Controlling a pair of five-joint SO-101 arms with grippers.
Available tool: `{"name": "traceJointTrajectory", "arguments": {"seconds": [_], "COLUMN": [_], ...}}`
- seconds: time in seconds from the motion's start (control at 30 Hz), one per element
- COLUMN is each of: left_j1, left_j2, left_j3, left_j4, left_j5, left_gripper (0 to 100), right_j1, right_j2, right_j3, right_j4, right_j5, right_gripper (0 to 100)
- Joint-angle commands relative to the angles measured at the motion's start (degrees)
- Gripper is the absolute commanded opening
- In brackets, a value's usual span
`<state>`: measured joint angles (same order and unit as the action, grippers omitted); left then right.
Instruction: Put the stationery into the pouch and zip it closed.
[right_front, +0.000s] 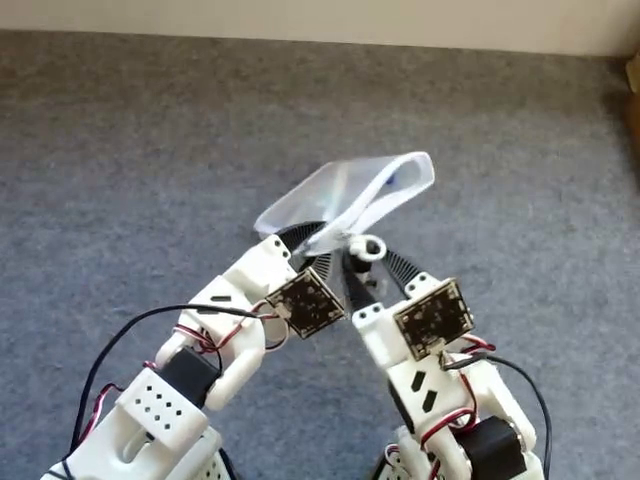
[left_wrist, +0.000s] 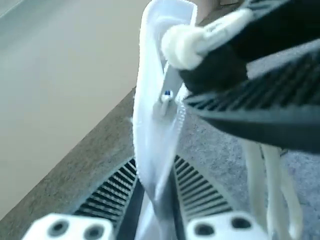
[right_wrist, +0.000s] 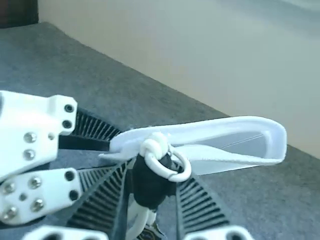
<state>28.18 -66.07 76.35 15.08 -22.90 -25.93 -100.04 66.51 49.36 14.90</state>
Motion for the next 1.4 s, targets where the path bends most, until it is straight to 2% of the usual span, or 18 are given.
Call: {"name": "traceJointTrajectory", "arguments": {"seconds": [0.0, 0.3, 0.47, 0.77, 1.0, 1.13, 1.2, 1.37], "left_j1": [-0.92, -0.92, -1.01, -5.67, -5.67, -6.64, -7.43, -7.78], "left_j2": [-1.45, -1.45, -1.45, -1.45, -1.45, -1.63, -3.3, -15.96], "left_j3": [-1.63, -1.8, -1.71, -1.71, -1.71, -1.71, -1.63, 0.84], "left_j4": [-0.79, 2.02, 2.2, 2.11, 2.29, 2.29, 2.64, 10.46], "left_j5": [0.53, 0.44, 0.44, 2.73, 2.73, 2.73, 2.99, 4.4], "left_gripper": [1, 1, 0, 0, 0, 0, 0, 0], "right_j1": [4.44, 10.42, 11.74, 16.22, 19.38, 19.91, 19.91, 19.91], "right_j2": [-0.04, 0.4, 0.4, 0.4, 0.48, 0.48, 0.48, 0.48], "right_j3": [-1.54, 5.93, 6.02, 6.02, 6.99, 10.24, 11.56, 12.26], "right_j4": [-5.85, -18.77, -19.65, -22.11, -23.96, -29.41, -31.43, -32.66], "right_j5": [0.53, 0.44, -0.44, -1.58, -1.58, -1.58, -1.58, -1.58], "right_gripper": [0.5, 0.5, 0.5, 0.5, 0.5, 0.5, 0.5, 0.5]}}
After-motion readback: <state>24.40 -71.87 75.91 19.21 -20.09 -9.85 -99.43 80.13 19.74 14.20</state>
